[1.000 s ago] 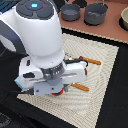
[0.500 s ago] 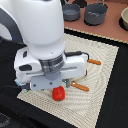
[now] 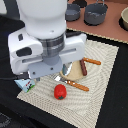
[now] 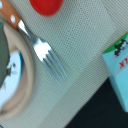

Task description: Interact with the objects in diverse but meaningful ways.

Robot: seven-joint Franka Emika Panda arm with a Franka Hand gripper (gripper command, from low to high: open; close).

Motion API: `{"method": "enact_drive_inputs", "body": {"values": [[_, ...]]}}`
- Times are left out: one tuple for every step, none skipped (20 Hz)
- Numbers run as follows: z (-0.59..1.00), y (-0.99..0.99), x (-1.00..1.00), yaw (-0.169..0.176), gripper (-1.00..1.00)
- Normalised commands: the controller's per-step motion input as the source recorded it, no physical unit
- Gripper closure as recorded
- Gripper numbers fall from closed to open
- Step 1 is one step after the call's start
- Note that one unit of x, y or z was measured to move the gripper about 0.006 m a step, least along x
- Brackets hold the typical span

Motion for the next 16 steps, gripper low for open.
{"method": "enact_drive_inputs", "body": {"values": [[0.0, 0.0, -0.84, 0.137, -1.0], [0.0, 0.0, -0.85, 0.127, -1.0], [-0.01, -0.01, -0.82, 0.104, -1.0], [-0.05, -0.08, -0.8, 0.083, -1.0], [-0.11, -0.26, -0.77, 0.068, -1.0], [-0.09, -0.32, -0.73, 0.065, -1.0], [-0.07, -0.35, -0.73, 0.062, -1.0], [-0.08, -0.36, -0.73, 0.059, -1.0], [-0.08, -0.37, -0.74, 0.056, -1.0], [-0.09, -0.37, -0.76, 0.051, -1.0], [-0.09, -0.37, -0.77, 0.047, -1.0], [-0.11, -0.36, -0.77, 0.047, -1.0], [-0.15, -0.38, -0.76, 0.044, -1.0], [-0.2, -0.41, -0.76, 0.032, -1.0], [-0.21, -0.45, -0.76, 0.024, -1.0], [-0.23, -0.42, -0.76, 0.02, -1.0]]}}
